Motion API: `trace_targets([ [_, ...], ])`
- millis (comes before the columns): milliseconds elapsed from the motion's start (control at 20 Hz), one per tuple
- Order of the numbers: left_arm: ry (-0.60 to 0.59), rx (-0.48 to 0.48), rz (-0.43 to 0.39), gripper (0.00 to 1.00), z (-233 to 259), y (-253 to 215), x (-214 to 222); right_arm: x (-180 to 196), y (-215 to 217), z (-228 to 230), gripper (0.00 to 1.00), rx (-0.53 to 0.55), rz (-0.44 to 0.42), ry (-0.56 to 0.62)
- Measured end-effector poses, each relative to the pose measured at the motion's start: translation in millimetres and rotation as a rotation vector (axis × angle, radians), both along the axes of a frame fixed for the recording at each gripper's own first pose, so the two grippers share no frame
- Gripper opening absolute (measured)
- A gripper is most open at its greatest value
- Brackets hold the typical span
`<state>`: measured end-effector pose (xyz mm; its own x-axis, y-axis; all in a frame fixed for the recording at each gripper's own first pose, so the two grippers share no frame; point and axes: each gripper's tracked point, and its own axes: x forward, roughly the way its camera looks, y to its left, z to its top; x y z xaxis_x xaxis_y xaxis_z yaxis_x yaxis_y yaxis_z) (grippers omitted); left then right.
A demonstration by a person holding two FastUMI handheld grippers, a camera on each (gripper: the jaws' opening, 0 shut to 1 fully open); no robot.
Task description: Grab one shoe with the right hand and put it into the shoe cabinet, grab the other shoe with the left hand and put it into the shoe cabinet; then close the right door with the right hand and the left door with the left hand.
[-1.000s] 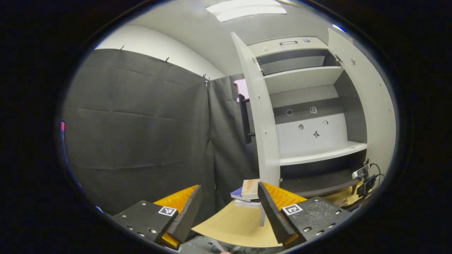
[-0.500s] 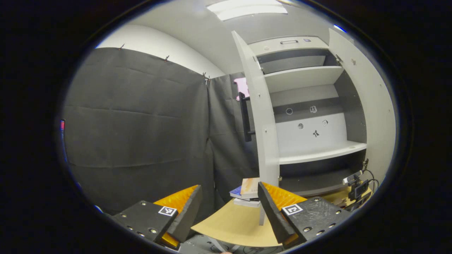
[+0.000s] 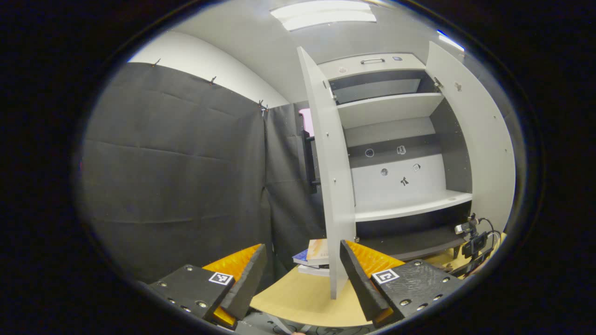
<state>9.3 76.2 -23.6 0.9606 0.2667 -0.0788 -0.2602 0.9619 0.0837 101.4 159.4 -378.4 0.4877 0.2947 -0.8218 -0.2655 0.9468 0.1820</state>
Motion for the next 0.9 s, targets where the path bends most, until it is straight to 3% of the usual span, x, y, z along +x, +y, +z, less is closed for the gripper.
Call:
trace_targets([
  [350,-0.03,-0.011,-0.035,0.99,5.9,-16.6,-3.7,7.6,3.5,58.4,0.01,0.05,0.021,-0.091],
  [900,-0.056,-0.04,-0.094,0.99,7.2,-37.4,6.9,43.8,6.1,189.0,0.01,0.138,0.025,-0.295],
])
